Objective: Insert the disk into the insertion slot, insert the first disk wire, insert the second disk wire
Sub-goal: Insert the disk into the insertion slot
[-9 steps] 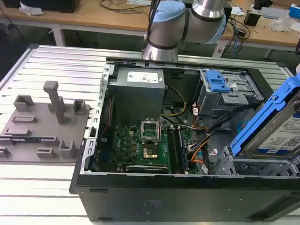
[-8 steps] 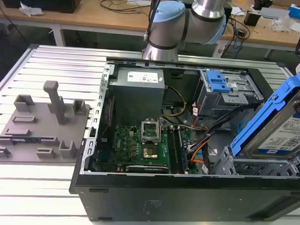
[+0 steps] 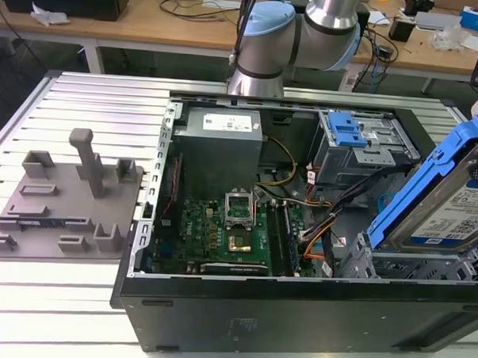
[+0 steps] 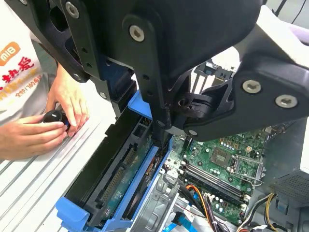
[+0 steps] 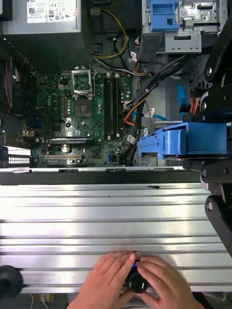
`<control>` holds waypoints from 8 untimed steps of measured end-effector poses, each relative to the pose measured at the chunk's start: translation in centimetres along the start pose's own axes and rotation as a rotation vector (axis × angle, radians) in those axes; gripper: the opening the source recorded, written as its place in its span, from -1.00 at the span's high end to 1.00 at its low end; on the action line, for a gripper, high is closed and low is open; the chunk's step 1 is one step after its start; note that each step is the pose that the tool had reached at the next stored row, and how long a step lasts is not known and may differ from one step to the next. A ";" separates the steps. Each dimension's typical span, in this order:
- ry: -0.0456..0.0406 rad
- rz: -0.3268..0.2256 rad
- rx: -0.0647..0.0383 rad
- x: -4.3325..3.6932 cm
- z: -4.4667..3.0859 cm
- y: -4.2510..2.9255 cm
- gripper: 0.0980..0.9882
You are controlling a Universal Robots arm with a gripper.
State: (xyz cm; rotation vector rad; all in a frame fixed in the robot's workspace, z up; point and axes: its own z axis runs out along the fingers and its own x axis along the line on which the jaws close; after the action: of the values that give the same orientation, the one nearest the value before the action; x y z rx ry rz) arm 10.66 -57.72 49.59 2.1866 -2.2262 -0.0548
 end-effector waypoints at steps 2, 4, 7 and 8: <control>0.0000 0.000 0.000 0.00 0.00 0.00 0.40; -0.0012 0.000 0.000 0.00 -0.01 0.00 0.40; -0.0153 -0.001 0.001 0.00 0.00 0.00 0.40; -0.0217 -0.001 0.002 0.00 0.00 0.02 0.40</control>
State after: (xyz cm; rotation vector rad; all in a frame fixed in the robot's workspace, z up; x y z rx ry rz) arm 10.64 -57.72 49.59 2.1988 -2.2375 -0.0766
